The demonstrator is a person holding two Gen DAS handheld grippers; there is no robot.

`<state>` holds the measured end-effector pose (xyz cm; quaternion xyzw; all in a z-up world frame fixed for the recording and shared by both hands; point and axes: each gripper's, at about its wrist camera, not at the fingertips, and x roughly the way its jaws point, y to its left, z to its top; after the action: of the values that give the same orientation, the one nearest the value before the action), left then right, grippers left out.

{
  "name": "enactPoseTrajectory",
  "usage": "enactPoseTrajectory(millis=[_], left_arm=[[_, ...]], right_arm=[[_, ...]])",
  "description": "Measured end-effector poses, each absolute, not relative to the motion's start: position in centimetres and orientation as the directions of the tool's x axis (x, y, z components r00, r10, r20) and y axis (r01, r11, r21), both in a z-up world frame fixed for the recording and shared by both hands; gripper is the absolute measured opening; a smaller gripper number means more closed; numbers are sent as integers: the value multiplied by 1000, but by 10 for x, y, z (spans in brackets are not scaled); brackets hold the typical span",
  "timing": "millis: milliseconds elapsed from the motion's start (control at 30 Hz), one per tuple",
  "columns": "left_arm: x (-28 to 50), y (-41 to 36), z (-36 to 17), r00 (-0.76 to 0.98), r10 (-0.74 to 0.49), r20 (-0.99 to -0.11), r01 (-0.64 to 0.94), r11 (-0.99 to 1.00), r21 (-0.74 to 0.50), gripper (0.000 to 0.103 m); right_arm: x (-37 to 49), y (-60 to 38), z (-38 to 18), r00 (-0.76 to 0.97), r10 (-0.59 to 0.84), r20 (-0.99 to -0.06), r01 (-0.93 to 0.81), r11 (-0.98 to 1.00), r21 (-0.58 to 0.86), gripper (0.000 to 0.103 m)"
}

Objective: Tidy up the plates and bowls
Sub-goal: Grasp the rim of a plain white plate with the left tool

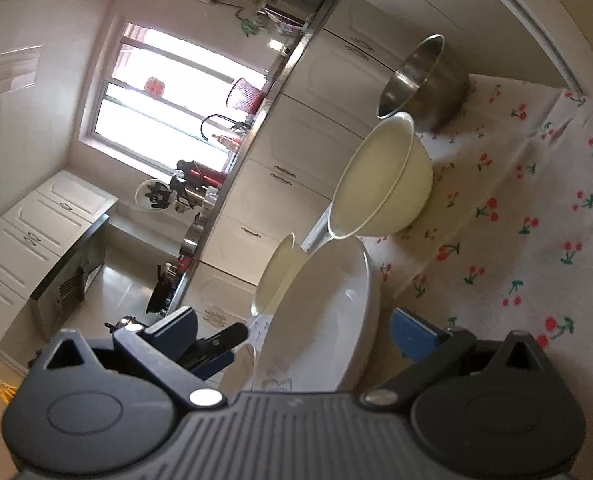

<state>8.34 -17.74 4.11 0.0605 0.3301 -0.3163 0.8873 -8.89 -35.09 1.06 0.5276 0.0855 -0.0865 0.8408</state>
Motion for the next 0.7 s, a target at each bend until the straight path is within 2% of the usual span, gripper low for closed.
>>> enactPoseTrajectory(millis=[200, 400, 533, 700], left_arm=[[91, -189, 34, 574, -515, -637, 624, 778, -68, 58], [101, -202, 25, 537, -519, -665, 641, 764, -78, 57], [106, -208, 20, 512, -520, -683, 655, 752, -82, 66], [111, -208, 14, 481, -519, -707, 641, 758, -121, 68]], right_arm=[[-87, -348, 14, 981, -19, -191, 178, 462, 869, 96], [-88, -349, 12, 982, -8, -190, 171, 476, 863, 97], [-84, -351, 10, 982, 4, -191, 167, 467, 868, 97], [-81, -351, 12, 981, 9, -192, 165, 479, 862, 99]])
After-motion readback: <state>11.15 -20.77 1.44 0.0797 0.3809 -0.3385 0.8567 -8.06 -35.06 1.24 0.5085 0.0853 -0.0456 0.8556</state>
